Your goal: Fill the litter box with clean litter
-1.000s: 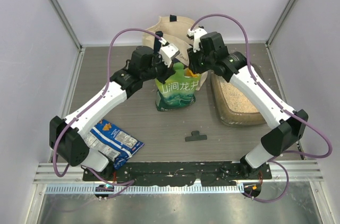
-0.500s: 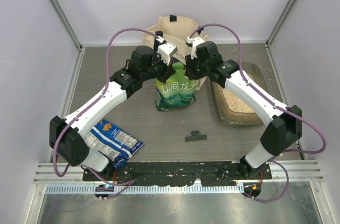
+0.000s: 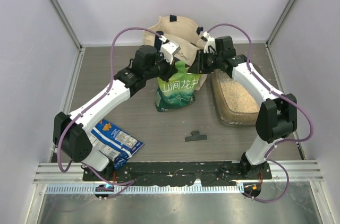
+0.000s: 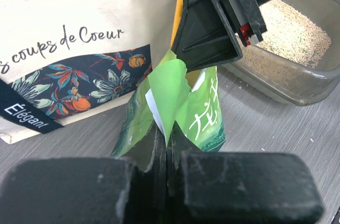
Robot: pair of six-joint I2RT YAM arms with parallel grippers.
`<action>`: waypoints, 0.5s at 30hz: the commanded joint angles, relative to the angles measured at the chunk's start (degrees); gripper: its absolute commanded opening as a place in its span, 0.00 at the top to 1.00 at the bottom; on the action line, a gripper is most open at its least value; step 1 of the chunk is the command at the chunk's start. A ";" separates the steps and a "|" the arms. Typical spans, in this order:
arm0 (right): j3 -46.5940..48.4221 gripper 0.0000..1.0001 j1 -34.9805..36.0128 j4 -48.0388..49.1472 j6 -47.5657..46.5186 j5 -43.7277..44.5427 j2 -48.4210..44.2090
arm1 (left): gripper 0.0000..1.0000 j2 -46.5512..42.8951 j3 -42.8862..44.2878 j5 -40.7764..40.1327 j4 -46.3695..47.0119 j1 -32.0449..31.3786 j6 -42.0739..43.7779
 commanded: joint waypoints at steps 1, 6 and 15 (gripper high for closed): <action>-2.56 0.99 -3.60 1.82 14.29 -15.99 4.70 | 1.00 -2.96 7.31 1.55 14.81 0.13 -0.69; -1.50 0.99 -3.96 6.31 19.39 -22.16 5.05 | 1.00 -2.43 7.92 1.47 14.11 0.13 -0.43; -0.54 0.99 -8.96 9.92 27.05 -27.18 4.79 | 1.00 -3.13 7.66 1.03 11.65 0.13 8.18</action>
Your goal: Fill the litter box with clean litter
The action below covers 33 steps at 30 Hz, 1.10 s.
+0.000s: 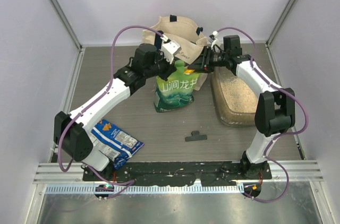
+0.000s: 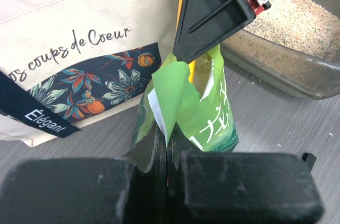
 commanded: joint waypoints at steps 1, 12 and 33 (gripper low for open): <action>0.58 0.99 -2.65 1.72 9.12 -5.87 -0.37 | 1.00 -4.31 5.85 0.94 12.53 0.13 5.21; -2.32 0.99 -8.19 5.76 15.55 -10.00 -3.18 | 1.00 -4.49 5.32 -0.12 9.45 0.13 10.40; -4.60 0.99 -19.26 11.39 20.21 -17.99 -5.65 | 1.00 -3.61 6.29 -0.38 8.83 0.22 13.92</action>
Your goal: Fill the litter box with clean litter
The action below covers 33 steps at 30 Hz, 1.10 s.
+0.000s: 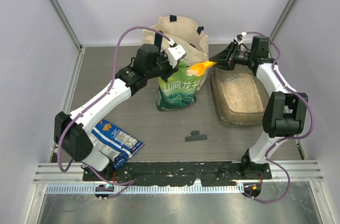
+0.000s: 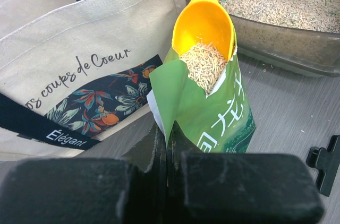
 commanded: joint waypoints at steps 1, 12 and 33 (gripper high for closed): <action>-0.84 0.99 -4.22 6.40 2.40 -2.98 -3.00 | 1.00 -3.41 5.43 -1.28 10.08 0.89 2.29; 1.16 0.99 -6.25 8.44 1.54 -3.51 -4.05 | 1.00 -3.15 4.91 -1.45 10.25 0.89 2.82; 7.95 0.99 -3.61 -8.00 -11.13 2.73 -7.40 | 1.00 -1.48 7.19 0.13 10.43 0.89 2.64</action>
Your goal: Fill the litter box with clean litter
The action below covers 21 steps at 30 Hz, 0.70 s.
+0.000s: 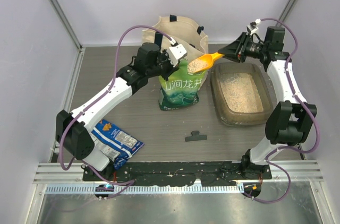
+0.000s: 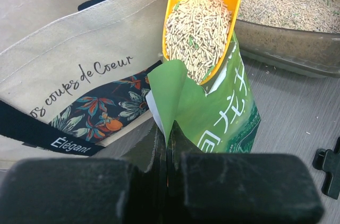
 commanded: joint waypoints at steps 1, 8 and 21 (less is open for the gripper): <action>0.47 0.99 -0.40 1.11 -0.84 1.09 -2.04 | 1.00 -2.75 6.12 -1.03 9.86 0.92 0.98; -4.71 0.99 -1.19 5.58 3.72 -0.40 -0.20 | 1.00 -3.01 6.39 -1.73 8.45 0.92 1.42; -6.22 0.99 -4.27 16.92 14.27 -6.03 -0.01 | 1.00 -3.19 5.86 -2.61 8.01 0.92 2.21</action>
